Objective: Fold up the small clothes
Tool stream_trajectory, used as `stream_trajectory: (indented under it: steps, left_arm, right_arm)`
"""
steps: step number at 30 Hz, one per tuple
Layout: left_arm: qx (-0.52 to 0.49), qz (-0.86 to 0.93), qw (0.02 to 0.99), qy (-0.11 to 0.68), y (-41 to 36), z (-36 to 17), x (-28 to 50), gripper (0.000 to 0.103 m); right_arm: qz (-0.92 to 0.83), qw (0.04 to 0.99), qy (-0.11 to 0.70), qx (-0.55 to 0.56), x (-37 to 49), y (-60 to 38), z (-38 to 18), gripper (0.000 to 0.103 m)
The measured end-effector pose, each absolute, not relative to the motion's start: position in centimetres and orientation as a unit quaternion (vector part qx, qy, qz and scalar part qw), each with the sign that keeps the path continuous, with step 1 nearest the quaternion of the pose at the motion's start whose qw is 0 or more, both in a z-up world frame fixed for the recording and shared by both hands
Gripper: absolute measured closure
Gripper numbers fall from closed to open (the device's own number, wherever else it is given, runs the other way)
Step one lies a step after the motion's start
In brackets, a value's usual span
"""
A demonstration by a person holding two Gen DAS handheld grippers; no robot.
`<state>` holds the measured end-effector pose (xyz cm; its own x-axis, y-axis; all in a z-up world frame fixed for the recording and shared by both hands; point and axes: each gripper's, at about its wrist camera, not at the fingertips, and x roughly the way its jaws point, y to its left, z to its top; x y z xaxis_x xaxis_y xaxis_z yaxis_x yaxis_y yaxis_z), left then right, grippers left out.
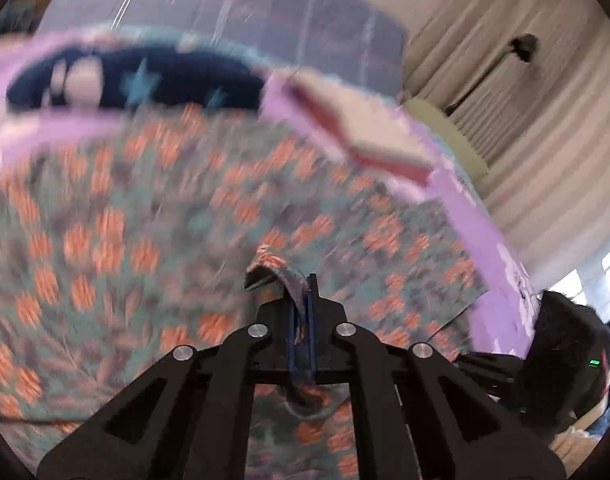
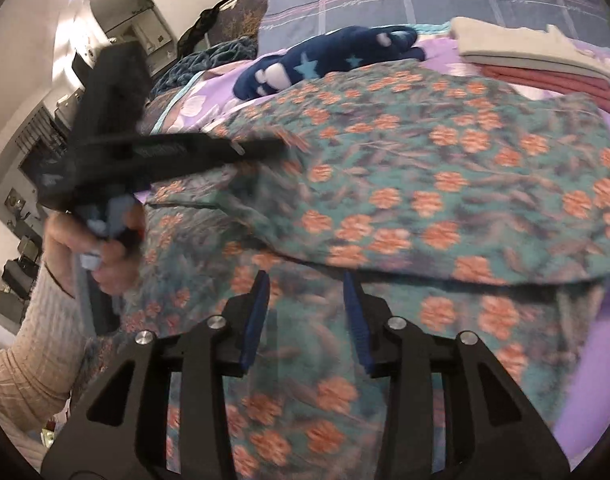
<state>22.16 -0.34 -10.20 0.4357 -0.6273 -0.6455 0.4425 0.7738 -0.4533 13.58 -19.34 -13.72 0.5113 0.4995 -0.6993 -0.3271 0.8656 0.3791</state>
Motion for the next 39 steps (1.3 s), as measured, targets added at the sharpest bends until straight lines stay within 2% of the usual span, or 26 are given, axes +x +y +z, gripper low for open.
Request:
stream_trajectory:
  steps: [3,7,12,14,16,18,23,28,31,34,35,37,39]
  left_arm:
    - [-0.116,-0.331,0.864,0.362,-0.1,-4.6,21.9,0.099]
    - [-0.103,-0.329,0.889,0.302,0.9,1.3,21.8,0.099]
    - [-0.068,-0.32,0.903,0.277,0.4,4.4,22.0,0.099]
    - [-0.055,-0.309,0.91,0.271,0.6,4.6,21.9,0.099]
    - [-0.047,-0.287,0.918,0.271,1.6,4.4,21.9,0.099]
    - [-0.044,-0.263,0.923,0.278,3.5,3.7,22.1,0.099]
    - [-0.074,-0.19,0.927,0.315,10.2,-0.3,23.3,0.099]
    - [-0.065,-0.126,0.914,0.38,14.4,-7.2,24.1,0.098]
    - [-0.044,-0.105,0.899,0.422,15.0,-11.4,24.3,0.098]
    - [-0.033,-0.099,0.897,0.43,15.2,-13.9,23.7,0.092]
    - [-0.036,-0.1,0.9,0.422,15.3,-13.8,23.3,0.084]
    - [-0.049,-0.101,0.901,0.418,15.6,-13.4,23.1,0.076]
    - [-0.049,-0.099,0.901,0.419,15.5,-13.2,22.9,0.076]
  right_arm:
    - [0.195,0.878,0.425,0.105,13.8,-21.5,-13.8,0.062]
    - [0.127,0.895,0.407,0.135,14.4,-24.9,-13.6,0.065]
    - [0.153,0.9,0.382,0.141,15.2,-24.2,-12.4,0.065]
    - [0.134,0.906,0.384,0.114,16.5,-23.3,-12.6,0.07]
    - [0.073,0.904,0.412,0.09,17.7,-23.7,-14.0,0.087]
    - [0.063,0.899,0.417,0.116,17.4,-24.9,-14.5,0.082]
    - [0.084,0.892,0.423,0.137,15.6,-26.0,-14.1,0.079]
    - [0.122,0.887,0.429,0.124,13.6,-24.8,-13.4,0.053]
    - [0.16,0.881,0.436,0.091,12.8,-23.2,-12.5,0.047]
    - [0.209,0.877,0.425,0.079,11.9,-23.0,-10.4,0.047]
    - [0.213,0.883,0.411,0.079,11.7,-23.5,-9.2,0.046]
    - [0.188,0.9,0.386,0.081,12.4,-25.0,-7.3,0.043]
    - [0.147,0.91,0.376,0.089,14.1,-26.7,-6.3,0.043]
